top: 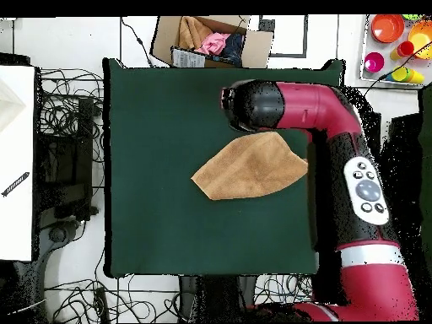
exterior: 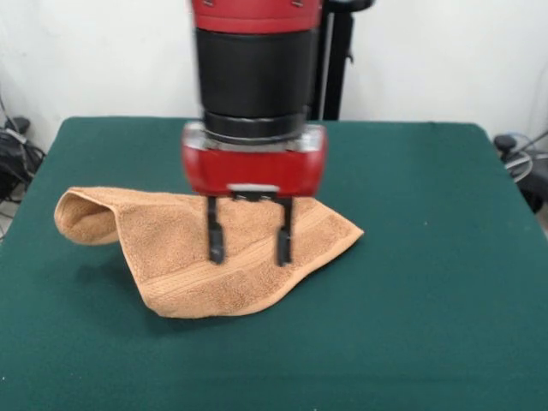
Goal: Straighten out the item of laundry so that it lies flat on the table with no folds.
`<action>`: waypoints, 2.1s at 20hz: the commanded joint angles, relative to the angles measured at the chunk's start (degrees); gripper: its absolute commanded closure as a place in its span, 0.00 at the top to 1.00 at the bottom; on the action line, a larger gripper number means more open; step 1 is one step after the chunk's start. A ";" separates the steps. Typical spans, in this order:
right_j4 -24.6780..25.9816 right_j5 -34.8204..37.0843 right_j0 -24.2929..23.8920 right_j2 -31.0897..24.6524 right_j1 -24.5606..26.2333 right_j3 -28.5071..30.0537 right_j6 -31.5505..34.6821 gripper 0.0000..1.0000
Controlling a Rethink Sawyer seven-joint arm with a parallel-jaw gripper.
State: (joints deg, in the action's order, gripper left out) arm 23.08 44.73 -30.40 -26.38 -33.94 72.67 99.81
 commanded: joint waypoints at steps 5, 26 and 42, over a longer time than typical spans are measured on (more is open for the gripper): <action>3.52 2.88 -2.82 -3.31 2.48 0.29 -13.91 1.00; 11.97 -3.86 -6.37 -4.87 10.28 3.80 -15.66 1.00; 11.38 -1.10 -3.89 -4.62 13.79 3.03 -13.14 1.00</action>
State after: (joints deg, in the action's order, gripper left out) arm 32.11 42.96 -35.77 -26.86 -22.48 71.99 99.81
